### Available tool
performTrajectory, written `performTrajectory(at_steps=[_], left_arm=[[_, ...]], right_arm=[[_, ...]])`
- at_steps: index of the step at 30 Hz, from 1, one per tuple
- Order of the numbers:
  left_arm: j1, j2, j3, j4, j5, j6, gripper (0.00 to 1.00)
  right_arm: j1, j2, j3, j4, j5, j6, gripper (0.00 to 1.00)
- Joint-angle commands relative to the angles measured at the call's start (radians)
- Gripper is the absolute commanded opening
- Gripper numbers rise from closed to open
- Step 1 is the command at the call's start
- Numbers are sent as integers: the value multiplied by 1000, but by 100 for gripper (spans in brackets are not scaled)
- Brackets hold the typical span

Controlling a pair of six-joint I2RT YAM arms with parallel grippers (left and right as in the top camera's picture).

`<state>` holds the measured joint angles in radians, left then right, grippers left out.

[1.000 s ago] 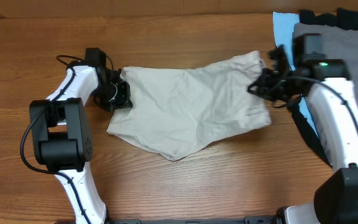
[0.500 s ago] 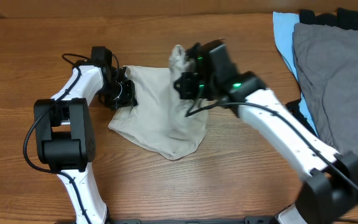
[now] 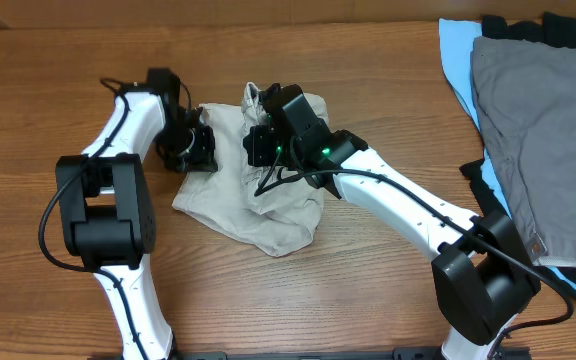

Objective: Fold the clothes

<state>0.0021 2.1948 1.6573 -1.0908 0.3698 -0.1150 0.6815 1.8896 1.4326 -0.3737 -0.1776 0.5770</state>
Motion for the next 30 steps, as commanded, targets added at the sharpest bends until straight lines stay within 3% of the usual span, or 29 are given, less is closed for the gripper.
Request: performTrajectory(at_steps=[1, 7, 15, 16, 18, 19, 20, 26, 30], left_arm=[[3, 1, 166, -99, -84, 45, 29], [20, 1, 377, -238, -138, 48, 51], [133, 1, 664, -307, -84, 29, 52], [142, 1, 671, -304, -84, 29, 53], [151, 1, 671, -300, -86, 31, 53], [153, 3, 670, -299, -89, 34, 54], [155, 4, 670, -299, -92, 34, 54], [153, 4, 670, -300, -92, 42, 54], [129, 5, 665, -319, -88, 95, 61]], right_arm=[[-1, -8, 27, 25, 20, 12, 4], [-1, -4, 27, 29, 20, 12, 4], [19, 58, 27, 118, -10, 11, 4], [28, 72, 27, 146, -28, 5, 11], [50, 98, 27, 201, -93, -53, 66], [61, 105, 27, 216, -120, -79, 86], [71, 110, 27, 219, -141, -109, 97], [45, 32, 29, 153, -209, -158, 100], [-65, -69, 29, 26, -209, -158, 100]])
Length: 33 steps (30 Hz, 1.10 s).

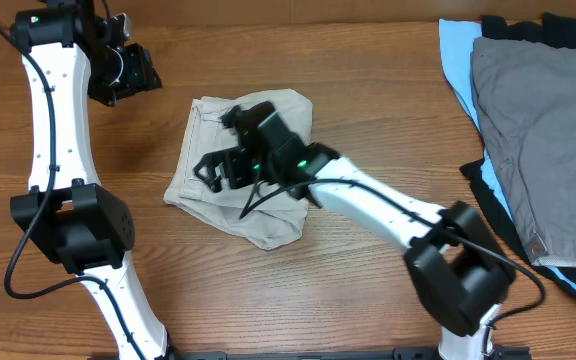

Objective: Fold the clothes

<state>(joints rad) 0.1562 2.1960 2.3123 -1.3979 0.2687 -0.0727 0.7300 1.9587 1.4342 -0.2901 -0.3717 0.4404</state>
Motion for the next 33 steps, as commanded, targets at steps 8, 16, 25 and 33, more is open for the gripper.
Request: performTrajectory(at_steps=[8, 16, 25, 33], left_arm=[[-137, 5, -103, 8, -44, 159, 84], [-163, 8, -311, 69, -101, 159, 95], [-163, 8, -497, 204, -157, 159, 95], [-164, 9, -605, 316, -169, 178, 91]], right_arm=[[-449, -217, 27, -422, -15, -32, 100], [-625, -217, 26, -580, -10, -135, 100], [-642, -216, 26, -581, 20, -143, 100], [-642, -216, 26, -581, 42, -142, 100]])
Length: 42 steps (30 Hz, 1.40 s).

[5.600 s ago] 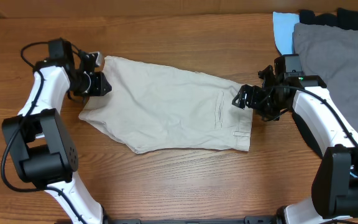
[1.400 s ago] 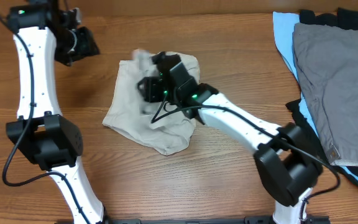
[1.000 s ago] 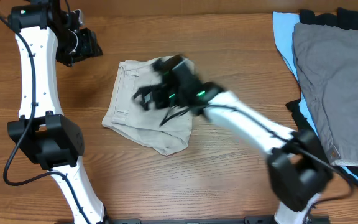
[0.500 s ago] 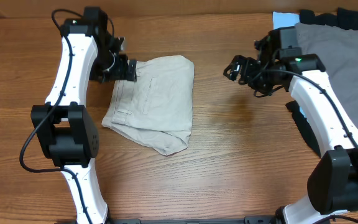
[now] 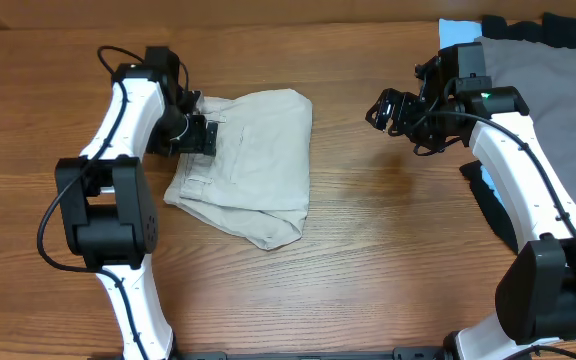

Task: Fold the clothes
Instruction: 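Drag the folded shorts with the left gripper to the table's top-left corner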

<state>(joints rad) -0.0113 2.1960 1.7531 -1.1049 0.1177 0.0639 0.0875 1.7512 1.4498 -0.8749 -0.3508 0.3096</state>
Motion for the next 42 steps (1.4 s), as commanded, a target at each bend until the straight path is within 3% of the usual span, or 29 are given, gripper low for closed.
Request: performTrajectory(at_steps=[1, 5, 8, 13, 22, 30, 35, 42], left_arm=[[2, 9, -62, 39, -18, 46, 90], [-9, 9, -115, 93, -25, 49, 88], [-22, 9, -151, 129, -32, 53, 78], [-38, 9, -198, 170, -47, 19, 4], [0, 9, -204, 277, 35, -294, 4], [154, 9, -204, 422, 165, -656, 4], [262, 9, -204, 486, 163, -911, 4], [375, 9, -206, 607, 99, -1167, 4]], right_arm=[[1, -8, 10, 5, 21, -11, 100], [1, -8, 10, 5, 37, -11, 100], [1, -8, 10, 5, 47, -11, 100], [1, -8, 10, 1, 48, -11, 100], [1, -8, 10, -19, 47, -11, 100], [1, -8, 10, -33, 47, -10, 100], [1, -8, 10, -42, 47, -10, 100], [1, -8, 10, -48, 47, -1, 100]])
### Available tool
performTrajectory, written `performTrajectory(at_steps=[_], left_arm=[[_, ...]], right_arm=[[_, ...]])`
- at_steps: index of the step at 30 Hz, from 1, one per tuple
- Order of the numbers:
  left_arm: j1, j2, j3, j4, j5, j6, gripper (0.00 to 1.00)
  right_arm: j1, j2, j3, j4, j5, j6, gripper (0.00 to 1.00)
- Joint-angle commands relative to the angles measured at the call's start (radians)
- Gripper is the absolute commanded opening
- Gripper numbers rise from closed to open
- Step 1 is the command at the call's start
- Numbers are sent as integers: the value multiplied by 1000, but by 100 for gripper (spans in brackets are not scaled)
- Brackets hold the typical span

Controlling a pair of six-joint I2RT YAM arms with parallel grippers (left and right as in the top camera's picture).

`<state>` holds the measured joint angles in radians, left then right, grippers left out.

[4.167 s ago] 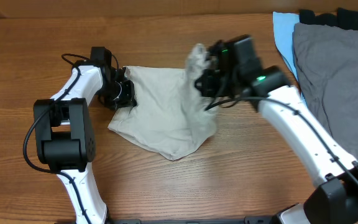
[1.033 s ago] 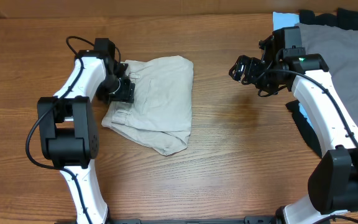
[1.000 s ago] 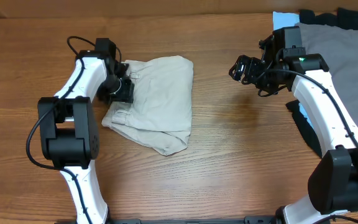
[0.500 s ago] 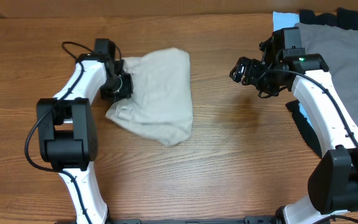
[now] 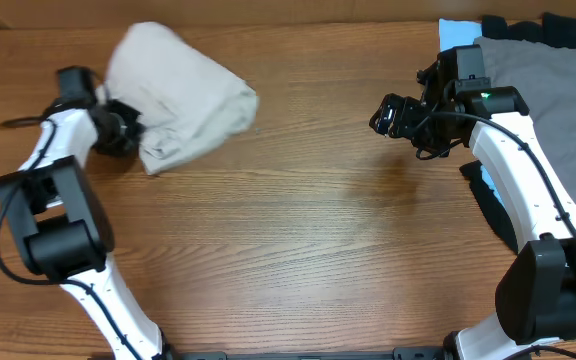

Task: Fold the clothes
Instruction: 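Drag the folded shorts with the left gripper to the table's top-left corner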

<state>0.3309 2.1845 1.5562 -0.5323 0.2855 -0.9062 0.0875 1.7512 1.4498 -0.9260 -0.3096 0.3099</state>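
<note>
The beige folded shorts (image 5: pixel 178 100) are bunched up at the far left of the table, dragged and slightly blurred. My left gripper (image 5: pixel 126 135) is at their left edge, shut on the cloth. My right gripper (image 5: pixel 386 115) hovers over bare wood at the right, away from the shorts, with nothing in it; its jaws look slightly apart. A grey garment (image 5: pixel 538 130) lies at the far right on top of a light blue one (image 5: pixel 455 55) and black ones (image 5: pixel 488 190).
The pile of clothes fills the right edge of the wooden table (image 5: pixel 298 230). The right arm's white links run down the right side toward the front edge.
The left gripper has moved left with the beige shorts, which have gone from the table's centre-left to the far left corner and bunched up. The right arm has hardly moved.
Both grippers were first on the crumpled beige shorts at centre-left. Then the left arm was raised at far left while the right pressed on the shorts. Then the shorts lay folded, left gripper at their edge, right gripper away. Now the shorts are at the far left.
</note>
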Motion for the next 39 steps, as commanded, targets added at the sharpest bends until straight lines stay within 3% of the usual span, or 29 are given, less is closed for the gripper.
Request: performTrajectory(at_steps=[1, 13, 16, 24, 39], left_arm=[[40, 21, -11, 56, -85, -222, 4], [61, 58, -16, 206, -244, -460, 4], [80, 83, -16, 241, -243, -442, 4], [128, 120, -16, 277, -245, -259, 4], [160, 120, -16, 312, -252, -217, 5]], right_arm=[[1, -8, 10, 3, 5, 1, 100], [1, -8, 10, -19, 6, 1, 100], [1, -8, 10, -20, 6, 1, 100], [1, -7, 10, -18, 6, 1, 100], [1, -7, 10, -14, 6, 4, 100]])
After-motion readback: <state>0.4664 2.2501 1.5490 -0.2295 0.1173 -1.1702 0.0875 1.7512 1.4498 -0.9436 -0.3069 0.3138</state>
